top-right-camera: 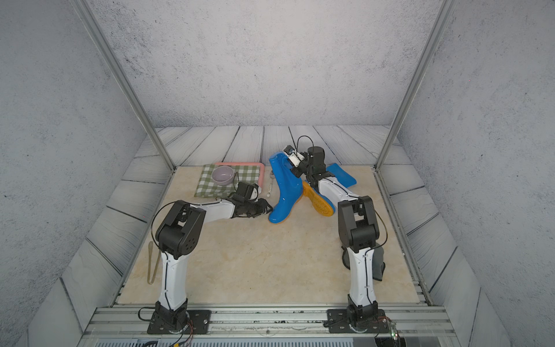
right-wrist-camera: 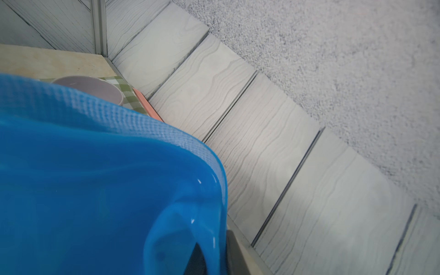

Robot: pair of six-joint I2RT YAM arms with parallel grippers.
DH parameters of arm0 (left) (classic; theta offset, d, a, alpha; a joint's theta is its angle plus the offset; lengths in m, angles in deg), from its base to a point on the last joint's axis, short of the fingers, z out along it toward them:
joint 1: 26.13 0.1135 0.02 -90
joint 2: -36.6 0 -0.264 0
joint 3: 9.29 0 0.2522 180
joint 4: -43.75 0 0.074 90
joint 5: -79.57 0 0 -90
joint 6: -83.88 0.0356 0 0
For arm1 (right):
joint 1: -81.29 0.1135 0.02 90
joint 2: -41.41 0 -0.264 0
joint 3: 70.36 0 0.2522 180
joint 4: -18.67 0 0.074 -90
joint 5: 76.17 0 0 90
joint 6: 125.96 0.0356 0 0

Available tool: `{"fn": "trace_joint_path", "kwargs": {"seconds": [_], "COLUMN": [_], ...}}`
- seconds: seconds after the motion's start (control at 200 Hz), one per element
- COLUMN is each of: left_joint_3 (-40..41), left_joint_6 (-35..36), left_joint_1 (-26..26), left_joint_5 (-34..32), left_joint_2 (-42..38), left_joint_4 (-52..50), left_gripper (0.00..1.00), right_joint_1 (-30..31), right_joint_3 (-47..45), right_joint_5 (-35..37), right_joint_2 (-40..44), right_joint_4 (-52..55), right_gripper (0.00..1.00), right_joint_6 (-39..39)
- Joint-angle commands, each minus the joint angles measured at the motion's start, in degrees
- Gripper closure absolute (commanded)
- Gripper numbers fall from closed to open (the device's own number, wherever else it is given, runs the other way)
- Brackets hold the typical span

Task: Wipe the rubber boots with a cloth
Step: Place the rubber boot at the center of the board, then pick up the rubber boot from the center of the board.

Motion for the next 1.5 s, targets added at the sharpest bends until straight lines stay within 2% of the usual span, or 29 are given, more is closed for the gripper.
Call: {"fn": "trace_joint_path", "kwargs": {"seconds": [0.0, 0.08, 0.25, 0.365, 0.57, 0.641, 0.781, 0.986, 1.056, 1.136, 1.236, 1.346, 1.496], "left_joint_3": [-1.10, -1.29, -1.10, -0.41, 0.80, 1.40, 2.98, 4.41, 4.92, 6.24, 8.41, 11.05, 13.92], "left_joint_6": [0.24, 0.16, 0.28, 0.21, 0.39, 0.70, 0.90, 0.82, 0.77, 0.85, 0.85, 1.10, 0.83], "left_joint_1": [-1.32, -1.63, -1.85, -1.91, -1.94, -1.94, -1.90, -1.67, -1.59, -1.41, -0.91, -0.45, 0.36], "left_joint_5": [0.65, 0.82, 0.74, 0.71, 0.49, 0.15, -0.64, -1.11, -1.38, -2.09, -3.36, -5.05, -6.47], "left_joint_2": [1.65, 1.82, 1.09, 0.33, -0.79, -1.48, -2.80, -3.96, -4.46, -5.45, -7.14, -9.09, -10.98], "left_joint_4": [-1.90, -1.92, -2.35, -2.09, -1.96, -2.00, -2.00, -1.74, -1.74, -1.53, -1.06, -0.71, -0.05], "left_gripper": [0.57, 0.57, 0.57, 0.57, 0.57, 0.57, 0.57, 0.57, 0.57, 0.57, 0.57, 0.57, 0.57], "right_joint_1": [-1.47, -1.68, -1.80, -1.90, -2.76, -3.42, -4.81, -5.73, -6.69, -9.03, -13.95, -20.37, -27.12], "right_joint_3": [-4.28, -6.99, -11.26, -14.22, -19.66, -21.17, -22.01, -18.92, -18.73, -17.88, -14.57, -7.82, -7.77], "right_joint_5": [-0.27, 0.53, 2.41, 4.63, 10.36, 12.39, 15.96, 23.33, 26.55, 29.24, 26.49, 19.32, 8.80], "right_joint_2": [4.79, 6.45, 9.95, 12.64, 18.44, 20.19, 22.57, 22.86, 23.04, 22.67, 20.43, 14.34, 7.86], "right_joint_4": [-1.01, -1.35, -0.43, 0.30, 1.06, 0.93, 3.78, 13.71, 14.93, 17.01, 22.98, 32.20, 30.02], "right_gripper": [0.71, 0.59, 0.45, 0.39, 0.34, 0.28, 0.24, 0.22, 0.09, 0.02, 0.00, 0.03, 0.05], "right_joint_6": [3.27, 3.55, 3.99, 4.37, 6.18, 8.35, 12.70, 16.98, 20.52, 27.29, 36.79, 48.03, 61.09]}}
